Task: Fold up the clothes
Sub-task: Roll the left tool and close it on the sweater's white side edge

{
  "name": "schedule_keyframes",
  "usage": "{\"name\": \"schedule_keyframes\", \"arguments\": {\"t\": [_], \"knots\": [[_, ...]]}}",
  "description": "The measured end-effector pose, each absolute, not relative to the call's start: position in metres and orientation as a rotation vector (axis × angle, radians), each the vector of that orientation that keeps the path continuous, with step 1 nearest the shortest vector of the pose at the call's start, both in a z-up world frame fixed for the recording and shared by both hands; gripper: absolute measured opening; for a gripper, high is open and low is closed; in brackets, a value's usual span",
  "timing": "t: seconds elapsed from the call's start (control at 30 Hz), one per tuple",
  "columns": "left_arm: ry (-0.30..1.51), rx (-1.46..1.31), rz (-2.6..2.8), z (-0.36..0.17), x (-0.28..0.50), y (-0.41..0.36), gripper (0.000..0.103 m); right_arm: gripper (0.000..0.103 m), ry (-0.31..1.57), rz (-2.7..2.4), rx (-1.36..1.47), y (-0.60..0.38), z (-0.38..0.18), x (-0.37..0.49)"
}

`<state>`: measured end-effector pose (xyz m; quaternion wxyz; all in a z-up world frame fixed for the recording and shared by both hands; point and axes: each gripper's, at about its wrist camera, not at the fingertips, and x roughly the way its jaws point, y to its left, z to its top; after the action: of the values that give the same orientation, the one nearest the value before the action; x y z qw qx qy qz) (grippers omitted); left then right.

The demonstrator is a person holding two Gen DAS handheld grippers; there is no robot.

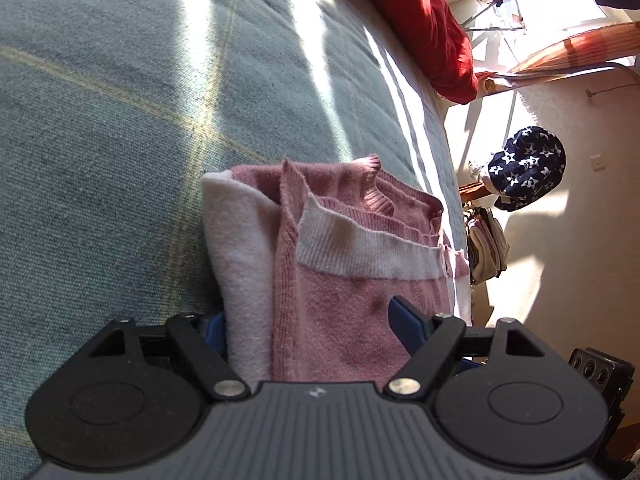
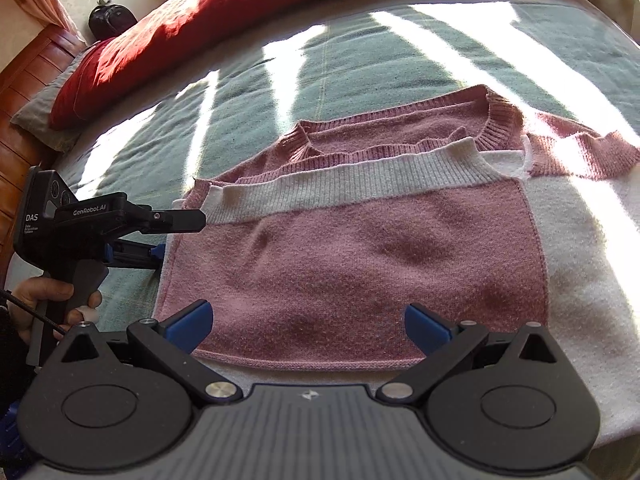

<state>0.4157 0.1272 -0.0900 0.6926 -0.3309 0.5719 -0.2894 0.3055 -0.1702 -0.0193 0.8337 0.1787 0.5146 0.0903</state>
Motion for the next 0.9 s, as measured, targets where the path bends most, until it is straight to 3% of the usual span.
{"name": "schedule_keyframes", "arguments": {"t": [0.13, 0.43, 0.7, 0.9], "knots": [[1.294, -0.793, -0.665, -0.097, 0.390, 0.132, 0.079, 0.103, 1.097, 0.193, 0.387, -0.176, -0.021, 0.303], [1.288, -0.769, -0.710, -0.101, 0.437, 0.111, 0.079, 0.103, 1.081, 0.185, 0.415, -0.185, -0.023, 0.311], [1.317, -0.751, -0.713, -0.098, 0.391, 0.119, 0.079, 0.103, 1.072, 0.204, 0.448, -0.187, -0.019, 0.313], [1.327, -0.764, -0.757, -0.107, 0.424, 0.112, 0.078, 0.103, 1.084, 0.184, 0.475, -0.192, -0.028, 0.314]]}}
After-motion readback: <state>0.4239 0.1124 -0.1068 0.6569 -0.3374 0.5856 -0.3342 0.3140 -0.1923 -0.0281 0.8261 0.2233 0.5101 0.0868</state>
